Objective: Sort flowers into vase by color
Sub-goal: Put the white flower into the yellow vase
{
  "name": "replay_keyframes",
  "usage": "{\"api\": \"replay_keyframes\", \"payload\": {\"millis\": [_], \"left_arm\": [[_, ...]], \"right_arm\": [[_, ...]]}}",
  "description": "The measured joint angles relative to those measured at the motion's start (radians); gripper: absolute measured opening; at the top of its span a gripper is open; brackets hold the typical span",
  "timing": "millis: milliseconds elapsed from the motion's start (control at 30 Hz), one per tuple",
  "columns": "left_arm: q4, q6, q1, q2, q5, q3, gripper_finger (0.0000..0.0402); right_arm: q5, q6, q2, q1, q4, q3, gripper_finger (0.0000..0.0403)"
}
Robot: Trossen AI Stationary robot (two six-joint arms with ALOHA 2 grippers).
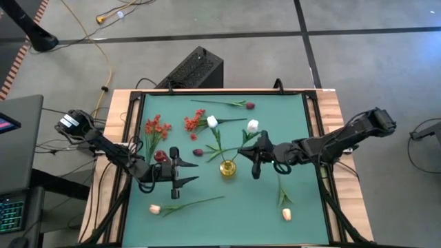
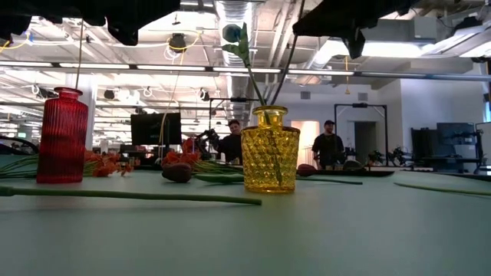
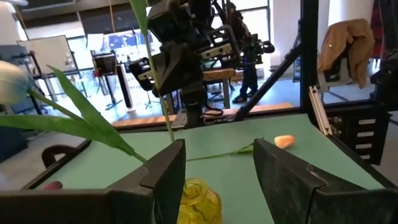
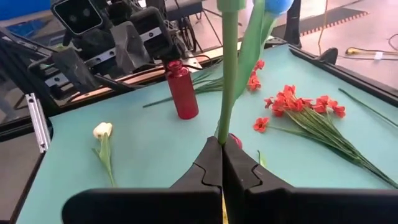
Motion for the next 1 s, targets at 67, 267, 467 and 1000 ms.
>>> {"api": "replay_keyframes", "payload": {"millis": [67, 267, 467, 1000], "left_arm": [[-0.012, -0.013, 0.0, 0.0, 0.003, 0.0, 0.0178], [-0.03, -0.035, 0.0, 0.0, 0.003, 0.0, 0.0178], [-0.041, -0.039, 0.0, 0.0, 0.004, 0.0, 0.0178], [-0.021, -0.022, 0.0, 0.0, 0.015, 0.0, 0.0178]], "right_arm": [[-0.007, 0.0, 0.0, -0.008, -0.005, 0.0, 0.002], [-0.012, 0.014, 0.033, -0.008, -0.01, 0.0, 0.002], [-0.008, 0.018, 0.088, -0.008, 0.038, 0.0, 0.0023], [-0.083, 0.108, 0.116, -0.021, 0.083, 0.0, 0.0068]]}}
